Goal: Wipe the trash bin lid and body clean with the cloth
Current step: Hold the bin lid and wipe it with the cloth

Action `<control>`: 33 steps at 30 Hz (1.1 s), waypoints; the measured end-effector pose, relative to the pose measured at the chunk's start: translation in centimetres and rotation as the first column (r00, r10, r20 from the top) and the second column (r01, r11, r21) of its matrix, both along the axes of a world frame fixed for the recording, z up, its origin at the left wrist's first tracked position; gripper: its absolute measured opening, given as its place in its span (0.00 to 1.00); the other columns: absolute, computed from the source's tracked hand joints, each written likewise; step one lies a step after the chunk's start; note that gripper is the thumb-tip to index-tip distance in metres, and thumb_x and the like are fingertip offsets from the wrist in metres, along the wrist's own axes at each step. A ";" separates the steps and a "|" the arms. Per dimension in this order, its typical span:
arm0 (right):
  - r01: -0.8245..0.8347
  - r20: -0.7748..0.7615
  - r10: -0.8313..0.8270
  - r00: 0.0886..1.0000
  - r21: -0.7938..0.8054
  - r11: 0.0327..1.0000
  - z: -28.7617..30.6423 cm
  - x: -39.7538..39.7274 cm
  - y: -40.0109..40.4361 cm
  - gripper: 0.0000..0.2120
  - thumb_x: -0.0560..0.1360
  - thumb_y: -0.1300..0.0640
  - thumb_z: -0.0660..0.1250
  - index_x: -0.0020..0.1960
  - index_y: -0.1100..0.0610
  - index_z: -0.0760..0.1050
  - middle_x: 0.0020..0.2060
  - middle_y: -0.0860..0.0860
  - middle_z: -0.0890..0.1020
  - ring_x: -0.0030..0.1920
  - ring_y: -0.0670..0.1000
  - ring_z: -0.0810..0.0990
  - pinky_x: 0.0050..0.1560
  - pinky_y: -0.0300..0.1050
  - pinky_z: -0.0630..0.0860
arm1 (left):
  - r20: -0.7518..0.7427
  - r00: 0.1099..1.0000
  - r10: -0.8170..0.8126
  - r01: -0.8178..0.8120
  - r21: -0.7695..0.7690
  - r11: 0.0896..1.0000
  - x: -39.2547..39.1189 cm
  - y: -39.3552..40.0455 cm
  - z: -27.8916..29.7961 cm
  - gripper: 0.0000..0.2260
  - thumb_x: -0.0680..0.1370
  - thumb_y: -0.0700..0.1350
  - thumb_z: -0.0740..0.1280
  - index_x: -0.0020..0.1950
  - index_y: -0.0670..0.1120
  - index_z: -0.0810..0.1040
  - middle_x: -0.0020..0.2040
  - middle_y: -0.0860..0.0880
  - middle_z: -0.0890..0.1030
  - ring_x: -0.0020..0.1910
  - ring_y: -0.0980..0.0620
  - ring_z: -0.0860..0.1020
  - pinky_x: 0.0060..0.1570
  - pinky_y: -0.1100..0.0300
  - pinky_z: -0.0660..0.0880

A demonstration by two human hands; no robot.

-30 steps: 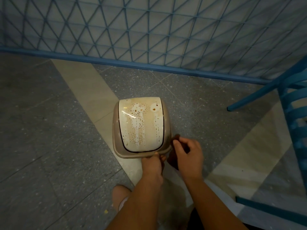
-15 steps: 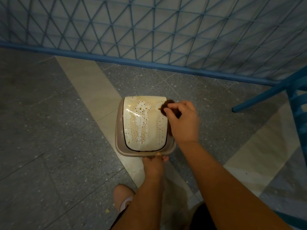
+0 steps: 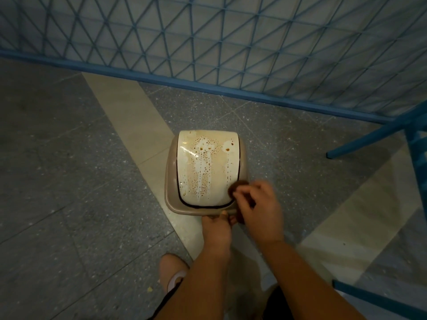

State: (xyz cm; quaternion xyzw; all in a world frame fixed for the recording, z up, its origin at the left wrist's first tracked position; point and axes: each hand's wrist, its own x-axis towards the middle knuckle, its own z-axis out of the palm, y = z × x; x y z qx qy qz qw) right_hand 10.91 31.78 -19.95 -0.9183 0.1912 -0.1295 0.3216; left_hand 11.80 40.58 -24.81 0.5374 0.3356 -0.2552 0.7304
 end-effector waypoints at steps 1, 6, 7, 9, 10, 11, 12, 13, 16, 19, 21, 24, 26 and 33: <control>0.025 0.017 -0.025 1.000 0.011 1.000 0.8 1.4 -0.3 0.06 0.72 0.57 0.72 0.49 0.55 0.82 0.47 0.50 0.77 0.45 0.44 0.73 0.44 0.24 0.64 | -0.006 1.000 0.018 -0.018 -0.002 1.000 0.0 0.0 0.0 0.15 0.79 0.31 0.59 0.66 0.38 0.72 0.60 0.37 0.79 0.52 0.42 0.81 0.46 0.57 0.82; 0.089 0.025 -0.092 0.995 0.088 0.992 3.7 7.6 -1.9 0.09 0.75 0.53 0.67 0.54 0.52 0.79 0.50 0.45 0.73 0.48 0.42 0.72 0.44 0.25 0.63 | -0.010 0.998 0.056 -0.057 -0.020 0.998 0.1 -0.1 0.1 0.17 0.80 0.33 0.60 0.69 0.37 0.69 0.63 0.38 0.77 0.50 0.46 0.79 0.40 0.64 0.80; 0.082 0.022 -0.084 0.996 0.090 0.993 3.6 7.5 -1.8 0.09 0.75 0.53 0.67 0.54 0.53 0.79 0.50 0.44 0.73 0.48 0.42 0.72 0.44 0.25 0.63 | 0.003 0.999 0.041 -0.041 -0.009 0.999 0.0 0.0 0.0 0.17 0.80 0.33 0.60 0.69 0.37 0.69 0.62 0.38 0.77 0.51 0.46 0.79 0.41 0.64 0.80; 0.095 0.009 -0.096 0.995 0.092 0.991 2.7 5.9 -1.4 0.08 0.75 0.53 0.67 0.53 0.53 0.79 0.50 0.44 0.72 0.48 0.42 0.72 0.45 0.24 0.62 | 0.011 1.000 0.012 -0.012 0.027 1.000 -0.1 0.0 -0.1 0.15 0.80 0.33 0.61 0.66 0.38 0.72 0.59 0.39 0.79 0.49 0.46 0.80 0.44 0.60 0.80; 0.108 0.012 -0.109 0.994 0.095 0.990 2.1 4.7 -1.2 0.07 0.75 0.54 0.68 0.52 0.53 0.79 0.50 0.45 0.73 0.48 0.42 0.72 0.46 0.25 0.63 | 0.008 1.000 -0.003 0.002 0.041 0.999 -0.1 0.0 -0.2 0.13 0.79 0.33 0.61 0.64 0.39 0.74 0.57 0.39 0.80 0.49 0.45 0.81 0.46 0.57 0.80; 0.113 0.020 -0.115 0.993 0.095 0.989 1.5 3.5 -0.8 0.07 0.74 0.55 0.69 0.50 0.54 0.79 0.49 0.46 0.74 0.47 0.43 0.73 0.46 0.24 0.64 | -0.004 1.000 -0.020 0.020 0.054 0.998 -0.1 -0.1 -0.3 0.12 0.79 0.34 0.61 0.61 0.39 0.76 0.55 0.38 0.82 0.49 0.43 0.81 0.49 0.53 0.80; 0.107 0.028 -0.110 0.993 0.090 0.990 0.8 2.5 -0.5 0.06 0.73 0.56 0.70 0.49 0.55 0.80 0.48 0.46 0.75 0.47 0.43 0.73 0.46 0.23 0.65 | -0.018 0.999 -0.031 0.032 0.061 0.998 -0.1 -0.1 -0.3 0.10 0.78 0.34 0.61 0.57 0.39 0.78 0.53 0.38 0.82 0.50 0.40 0.81 0.53 0.48 0.79; 0.098 0.029 -0.101 0.994 0.087 0.991 0.3 1.6 -0.2 0.05 0.72 0.57 0.71 0.48 0.55 0.80 0.47 0.46 0.74 0.46 0.42 0.73 0.45 0.22 0.66 | -0.030 0.999 -0.036 0.038 0.069 0.997 0.0 -0.1 -0.2 0.10 0.78 0.34 0.62 0.56 0.40 0.79 0.52 0.38 0.83 0.52 0.38 0.81 0.56 0.44 0.78; 0.079 0.001 -0.080 0.997 0.114 0.990 -1.2 -0.8 0.7 0.03 0.71 0.59 0.72 0.45 0.55 0.80 0.46 0.47 0.76 0.44 0.41 0.73 0.48 0.20 0.66 | -0.053 0.998 -0.028 0.033 0.090 0.995 -0.1 0.0 -0.1 0.13 0.77 0.36 0.63 0.61 0.41 0.76 0.55 0.40 0.82 0.54 0.41 0.80 0.59 0.42 0.75; 0.044 -0.032 -0.041 0.999 0.101 0.994 -2.3 -2.4 1.4 0.04 0.70 0.61 0.73 0.44 0.56 0.81 0.45 0.49 0.77 0.43 0.42 0.74 0.47 0.20 0.66 | -0.095 0.995 -0.004 0.012 0.088 0.996 -0.2 -0.1 0.2 0.11 0.78 0.36 0.63 0.60 0.40 0.74 0.55 0.40 0.81 0.55 0.42 0.80 0.60 0.45 0.75; 0.026 -0.050 -0.022 0.999 0.089 0.996 -2.6 -2.9 1.5 0.04 0.70 0.61 0.72 0.45 0.56 0.81 0.45 0.49 0.77 0.42 0.43 0.74 0.44 0.21 0.67 | -0.108 0.994 0.006 0.003 0.083 0.997 -0.2 -0.1 0.6 0.10 0.78 0.36 0.64 0.59 0.40 0.74 0.54 0.40 0.81 0.54 0.42 0.80 0.60 0.46 0.75; -0.002 -0.061 0.007 0.998 0.067 0.998 -2.8 -2.9 1.4 0.04 0.71 0.61 0.72 0.45 0.56 0.81 0.45 0.49 0.77 0.42 0.43 0.74 0.43 0.26 0.68 | -0.114 0.993 -0.017 0.026 0.077 0.997 -0.2 0.8 0.8 0.08 0.77 0.38 0.66 0.55 0.39 0.77 0.51 0.38 0.82 0.51 0.43 0.80 0.56 0.48 0.77; -0.027 -0.049 0.029 0.998 0.040 0.999 -2.9 -2.9 1.3 0.04 0.71 0.61 0.72 0.46 0.56 0.81 0.45 0.50 0.78 0.42 0.45 0.75 0.43 0.34 0.72 | -0.121 0.993 -0.002 0.020 0.143 0.990 0.1 2.2 0.6 0.07 0.75 0.40 0.68 0.52 0.39 0.79 0.49 0.39 0.82 0.49 0.43 0.80 0.50 0.51 0.77; -0.032 -0.097 0.033 0.995 0.012 0.999 -3.1 -3.7 2.3 0.07 0.72 0.61 0.71 0.50 0.59 0.81 0.48 0.54 0.78 0.45 0.50 0.77 0.46 0.40 0.72 | -0.159 0.953 0.257 -0.234 0.150 0.961 2.4 6.5 0.8 0.07 0.79 0.38 0.63 0.56 0.40 0.76 0.45 0.44 0.81 0.48 0.46 0.80 0.54 0.54 0.75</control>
